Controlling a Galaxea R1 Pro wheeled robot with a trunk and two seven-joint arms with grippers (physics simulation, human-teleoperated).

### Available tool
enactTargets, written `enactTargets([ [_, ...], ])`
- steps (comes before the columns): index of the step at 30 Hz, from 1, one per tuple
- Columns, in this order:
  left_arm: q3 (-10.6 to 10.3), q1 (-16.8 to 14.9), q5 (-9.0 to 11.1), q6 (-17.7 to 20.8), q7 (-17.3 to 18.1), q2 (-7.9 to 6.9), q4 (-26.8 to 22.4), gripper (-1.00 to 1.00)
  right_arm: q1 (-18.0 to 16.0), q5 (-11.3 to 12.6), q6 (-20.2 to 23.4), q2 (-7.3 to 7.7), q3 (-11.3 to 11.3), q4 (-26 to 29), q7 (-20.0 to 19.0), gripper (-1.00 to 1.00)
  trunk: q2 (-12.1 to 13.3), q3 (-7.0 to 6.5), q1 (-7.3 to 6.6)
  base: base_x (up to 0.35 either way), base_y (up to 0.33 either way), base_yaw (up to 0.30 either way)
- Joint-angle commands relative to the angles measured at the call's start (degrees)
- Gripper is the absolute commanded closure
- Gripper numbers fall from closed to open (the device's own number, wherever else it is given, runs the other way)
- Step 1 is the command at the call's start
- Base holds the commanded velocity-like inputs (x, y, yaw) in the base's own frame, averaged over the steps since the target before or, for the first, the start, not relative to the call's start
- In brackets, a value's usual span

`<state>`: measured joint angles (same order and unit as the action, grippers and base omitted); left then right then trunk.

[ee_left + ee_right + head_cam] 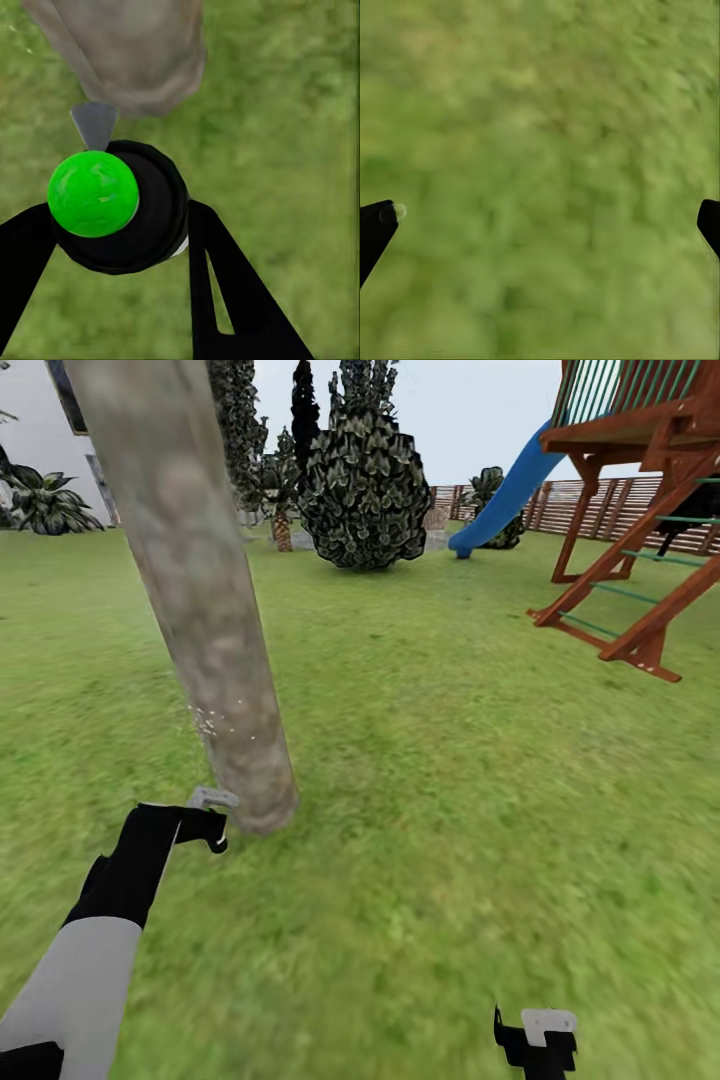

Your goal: In the garden, pick up the pesticide atomizer on the floor and spray pesticide onto both trees until each tree trunk is fully covered.

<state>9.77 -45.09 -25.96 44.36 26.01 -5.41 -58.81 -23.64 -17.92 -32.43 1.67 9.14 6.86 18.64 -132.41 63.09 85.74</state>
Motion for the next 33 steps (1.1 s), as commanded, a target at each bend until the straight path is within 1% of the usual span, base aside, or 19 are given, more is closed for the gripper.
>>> enactTargets([
  [1, 0.06, 0.00, -0.20, -0.07, 0.01, 0.10, 0.04, 1.00, 0.00, 0.00, 0.00, 0.00, 0.00, 0.00, 0.00, -1.00, 0.00, 0.00, 0.00, 0.125, -0.270, 0.190],
  [2, 0.35, 0.00, -0.21, -0.07, 0.01, -0.34, 0.07, 1.00, 0.00, 0.02, 0.00, 0.00, 0.00, 0.00, -0.01, -1.00, 0.00, 0.00, 0.00, 0.129, -0.270, 0.080],
  [4, 0.50, 0.11, -0.50, -0.09, -1.58, -2.89, 0.12, 1.00, 0.00, 0.01, 0.00, 0.00, 0.00, 0.00, -0.01, -1.00, 0.00, 0.00, 0.00, 0.131, -0.270, 0.023],
  [6, 0.41, 0.91, -0.51, -0.11, -3.41, -3.75, 0.17, 1.00, 0.00, 0.00, 0.00, 0.00, 0.00, 0.00, -0.01, -1.00, 0.00, 0.00, 0.00, 0.137, -0.269, 0.005],
  [8, 0.16, 1.23, -0.33, -0.09, -3.83, -3.04, 0.28, 1.00, 0.00, 0.06, 0.00, 0.00, 0.00, 0.00, -0.01, -1.00, 0.00, 0.00, 0.00, 0.148, -0.264, 0.001],
  [9, 0.12, 1.28, -0.37, -0.08, -3.92, -2.19, 0.45, 1.00, 0.00, 0.07, 0.00, 0.00, 0.00, 0.00, -0.01, -1.00, 0.00, 0.00, 0.00, 0.155, -0.259, 0.022],
  [10, 0.09, 1.31, -0.57, -0.07, -4.07, -0.53, 0.53, 1.00, 0.00, 0.03, 0.00, 0.00, 0.00, 0.00, -0.01, -1.00, 0.00, 0.00, 0.00, 0.167, -0.248, 0.166],
  [11, 0.25, 1.32, -0.63, -0.07, -4.32, 0.25, 0.53, 1.00, 0.00, 0.00, 0.00, 0.00, 0.00, 0.00, -0.01, -1.00, 0.00, 0.00, 0.00, 0.199, -0.223, 0.241],
  [12, 0.53, 1.32, -0.65, -0.07, -4.52, 0.25, 0.57, 1.00, 0.00, 0.02, 0.00, 0.00, 0.00, 0.00, -0.01, -1.00, 0.00, 0.00, 0.00, 0.236, -0.192, 0.263],
  [14, 1.16, 1.32, -0.66, -0.03, -4.97, -0.74, 0.61, 1.00, 0.00, 0.00, 0.00, 0.00, 0.00, 0.00, -0.01, -1.00, 0.00, 0.00, 0.00, 0.270, -0.155, 0.272],
  [16, 4.92, 1.34, -0.60, -0.19, -6.53, -2.45, 0.62, 1.00, 0.00, 0.01, 0.00, 0.00, 0.00, 0.00, -0.01, -1.00, 0.00, 0.00, 0.00, 0.301, -0.095, 0.242],
  [17, 6.32, 1.38, -0.58, -0.37, -6.90, -2.84, 0.68, 1.00, 0.00, 0.00, 0.00, 0.00, 0.00, 0.00, -0.01, -1.00, 0.00, 0.00, 0.00, 0.317, -0.026, 0.068],
  [18, 6.50, 1.55, -0.60, -0.47, -7.00, -2.66, 0.87, 1.00, 0.00, 0.00, 0.00, 0.02, 0.00, -0.02, -0.01, -1.00, 0.00, 0.00, 0.00, 0.319, -0.013, 0.035],
  [20, 5.83, 2.05, -0.67, -0.58, -7.15, -0.59, 2.20, 1.00, 0.00, -0.01, 0.00, 0.08, 0.00, -0.08, -0.01, -1.00, 0.00, 0.00, 0.00, 0.319, -0.002, 0.006],
  [22, 5.10, 2.10, -0.62, -0.59, -7.98, 0.38, 2.42, 1.00, 0.00, -0.01, 0.00, 0.09, 0.06, -0.07, -0.01, -1.00, 0.00, 0.00, 0.00, 0.319, 0.000, 0.001],
  [25, 4.96, 2.21, -0.72, -0.64, -8.34, 0.13, 2.51, 1.00, 0.00, -0.01, 0.00, 0.09, 0.08, -0.01, -0.01, -1.00, 0.00, 0.00, 0.00, 0.169, 0.000, 0.000],
  [28, 5.16, 5.60, -0.72, -0.96, -8.34, -1.49, 2.53, 1.00, 0.00, 0.01, 0.00, 0.01, 0.03, 0.00, -0.01, -1.00, 0.00, 0.00, 0.00, 0.015, 0.000, 0.000],
  [30, 4.95, 6.25, -0.56, -3.16, -8.51, -1.19, 2.65, 1.00, 0.00, 0.00, 0.00, 0.00, 0.01, 0.00, -0.01, -1.00, 0.00, 0.00, 0.00, 0.002, 0.000, 0.000],
  [33, 4.76, 6.33, -0.65, -4.44, -8.84, 2.43, 4.72, 1.00, 0.00, -0.01, 0.00, -0.07, 0.00, 0.00, -0.01, -1.00, 0.00, 0.00, 0.00, 0.000, 0.000, 0.146],
])
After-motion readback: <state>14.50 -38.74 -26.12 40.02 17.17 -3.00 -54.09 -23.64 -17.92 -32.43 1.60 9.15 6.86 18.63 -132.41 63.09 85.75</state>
